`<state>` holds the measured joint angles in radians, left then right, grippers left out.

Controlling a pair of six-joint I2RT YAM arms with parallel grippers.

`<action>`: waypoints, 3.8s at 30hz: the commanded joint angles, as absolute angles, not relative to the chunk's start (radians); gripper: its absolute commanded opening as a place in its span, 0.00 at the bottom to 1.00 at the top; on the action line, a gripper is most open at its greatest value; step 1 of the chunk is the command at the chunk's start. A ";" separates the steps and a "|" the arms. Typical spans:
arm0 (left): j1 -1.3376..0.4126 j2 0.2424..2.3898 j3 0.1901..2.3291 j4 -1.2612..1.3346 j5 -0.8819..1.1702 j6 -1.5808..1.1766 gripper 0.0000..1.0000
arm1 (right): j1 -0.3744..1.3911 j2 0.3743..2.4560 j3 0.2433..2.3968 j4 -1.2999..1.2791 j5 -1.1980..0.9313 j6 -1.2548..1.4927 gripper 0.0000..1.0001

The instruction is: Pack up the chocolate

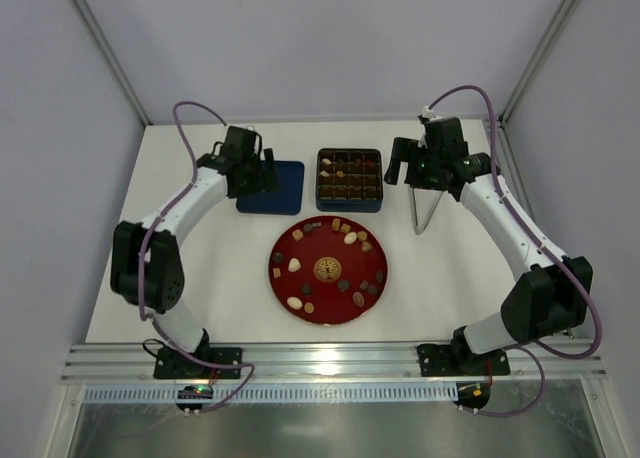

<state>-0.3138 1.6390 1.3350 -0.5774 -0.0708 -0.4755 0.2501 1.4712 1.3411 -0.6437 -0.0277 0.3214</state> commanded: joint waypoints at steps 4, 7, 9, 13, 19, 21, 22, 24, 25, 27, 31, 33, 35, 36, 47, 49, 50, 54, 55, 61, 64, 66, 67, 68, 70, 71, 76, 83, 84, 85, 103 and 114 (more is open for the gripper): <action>-0.321 1.874 1.538 -0.581 -0.051 -0.430 0.72 | 0.305 1.410 1.350 -0.621 -0.037 0.333 0.95; -0.340 1.971 1.630 -0.594 -0.049 -0.414 0.68 | 0.308 1.401 1.348 -0.624 -0.034 0.328 0.95; -0.350 2.014 1.701 -0.604 -0.054 -0.413 0.67 | 0.308 1.396 1.348 -0.629 -0.031 0.325 0.95; -0.368 2.133 1.799 -0.644 -0.067 -0.413 0.61 | 0.314 1.396 1.350 -0.626 -0.038 0.325 0.95; -0.382 2.250 1.948 -0.679 -0.078 -0.402 0.57 | 0.331 1.394 1.358 -0.627 -0.040 0.327 0.95; -0.391 2.292 2.005 -0.699 -0.078 -0.397 0.54 | 0.337 1.399 1.359 -0.630 -0.040 0.325 0.95; -0.394 2.301 2.020 -0.701 -0.083 -0.394 0.54 | 0.337 1.401 1.359 -0.630 -0.038 0.325 0.95; -0.402 2.333 2.057 -0.712 -0.090 -0.390 0.52 | 0.339 1.404 1.359 -0.630 -0.037 0.325 0.95; -0.403 2.344 2.074 -0.721 -0.095 -0.390 0.51 | 0.339 1.404 1.359 -0.630 -0.037 0.324 0.95; -0.405 2.382 2.121 -0.747 -0.103 -0.384 0.49 | 0.339 1.404 1.359 -0.630 -0.038 0.324 0.95; -0.408 2.418 2.172 -0.758 -0.100 -0.382 0.45 | 0.339 1.399 1.362 -0.630 -0.035 0.322 0.95; -0.408 2.433 2.192 -0.761 -0.100 -0.382 0.43 | 0.339 1.401 1.368 -0.634 -0.037 0.322 0.95; -0.410 2.445 2.213 -0.770 -0.101 -0.379 0.42 | 0.339 1.404 1.370 -0.634 -0.038 0.322 0.95; -0.413 2.451 2.220 -0.775 -0.101 -0.377 0.40 | 0.339 1.404 1.370 -0.634 -0.040 0.322 0.95; -0.431 2.507 2.278 -0.788 -0.114 -0.371 0.32 | 0.339 1.405 1.361 -0.634 -0.038 0.316 0.95; -0.431 2.503 2.279 -0.784 -0.114 -0.374 0.36 | 0.339 1.405 1.364 -0.634 -0.040 0.313 0.95; -0.431 2.500 2.278 -0.779 -0.115 -0.376 0.38 | 0.339 1.405 1.365 -0.634 -0.040 0.314 0.95; -0.431 2.473 2.273 -0.772 -0.153 -0.388 0.42 | 0.339 1.408 1.377 -0.635 -0.048 0.313 0.95; -0.431 2.467 2.270 -0.770 -0.159 -0.391 0.42 | 0.339 1.408 1.376 -0.637 -0.049 0.311 0.95; -0.431 2.410 2.234 -0.735 -0.126 -0.394 0.42 | 0.339 1.405 1.371 -0.638 -0.049 0.311 0.95; -0.431 2.388 2.194 -0.706 -0.100 -0.393 0.43 | 0.339 1.404 1.370 -0.640 -0.048 0.311 0.94; -0.431 2.390 2.183 -0.695 -0.074 -0.388 0.44 | 0.341 1.402 1.370 -0.641 -0.048 0.313 0.94; -0.431 2.390 2.181 -0.696 -0.066 -0.385 0.44 | 0.341 1.401 1.370 -0.641 -0.048 0.313 0.95; -0.431 2.390 2.177 -0.696 -0.063 -0.385 0.44 | 0.341 1.402 1.367 -0.641 -0.049 0.313 0.95; -0.431 2.393 2.165 -0.695 -0.057 -0.385 0.44 | 0.341 1.401 1.365 -0.641 -0.049 0.314 0.95; -0.431 2.395 2.161 -0.692 -0.049 -0.382 0.44 | 0.341 1.401 1.364 -0.641 -0.051 0.314 0.95; -0.434 2.395 2.148 -0.675 -0.037 -0.387 0.44 | 0.341 1.402 1.355 -0.640 -0.049 0.313 0.95; -0.440 2.439 2.200 -0.715 -0.067 -0.385 0.43 | 0.341 1.407 1.351 -0.637 -0.052 0.313 0.94; -0.439 2.457 2.212 -0.724 -0.077 -0.384 0.43 | 0.341 1.408 1.351 -0.637 -0.054 0.313 0.95; -0.442 2.465 2.220 -0.744 -0.099 -0.382 0.42 | 0.341 1.408 1.351 -0.637 -0.054 0.313 0.94; -0.445 2.511 2.273 -0.819 -0.198 -0.362 0.27 | 0.393 1.476 1.370 -0.607 -0.072 0.334 0.94; -0.445 2.527 2.299 -0.839 -0.160 -0.368 0.00 | 0.463 1.575 1.347 -0.459 -0.199 0.440 0.89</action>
<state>-0.4431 2.5164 2.2620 -0.8127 -0.1730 -0.3759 0.4332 1.5436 1.3411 -0.5537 -0.1551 0.3931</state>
